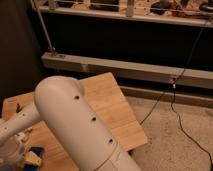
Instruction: Wipe the white sponge on the table
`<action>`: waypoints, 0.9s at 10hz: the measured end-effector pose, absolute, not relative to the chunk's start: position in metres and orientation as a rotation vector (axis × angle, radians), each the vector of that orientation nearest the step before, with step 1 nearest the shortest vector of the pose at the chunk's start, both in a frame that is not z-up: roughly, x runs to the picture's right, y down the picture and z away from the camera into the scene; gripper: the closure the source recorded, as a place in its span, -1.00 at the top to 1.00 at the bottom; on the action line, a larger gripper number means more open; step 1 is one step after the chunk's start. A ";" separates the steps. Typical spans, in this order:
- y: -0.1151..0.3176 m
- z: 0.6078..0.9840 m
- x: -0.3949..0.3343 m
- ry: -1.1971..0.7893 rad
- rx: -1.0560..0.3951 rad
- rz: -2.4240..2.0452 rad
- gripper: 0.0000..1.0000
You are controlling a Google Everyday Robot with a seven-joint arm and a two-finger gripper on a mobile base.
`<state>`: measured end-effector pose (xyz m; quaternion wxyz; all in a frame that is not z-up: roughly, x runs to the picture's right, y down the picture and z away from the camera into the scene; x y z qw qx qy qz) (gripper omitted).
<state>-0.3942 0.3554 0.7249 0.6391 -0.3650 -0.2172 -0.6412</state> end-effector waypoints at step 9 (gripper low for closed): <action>0.306 0.767 -0.371 -0.403 -0.830 -1.408 -0.71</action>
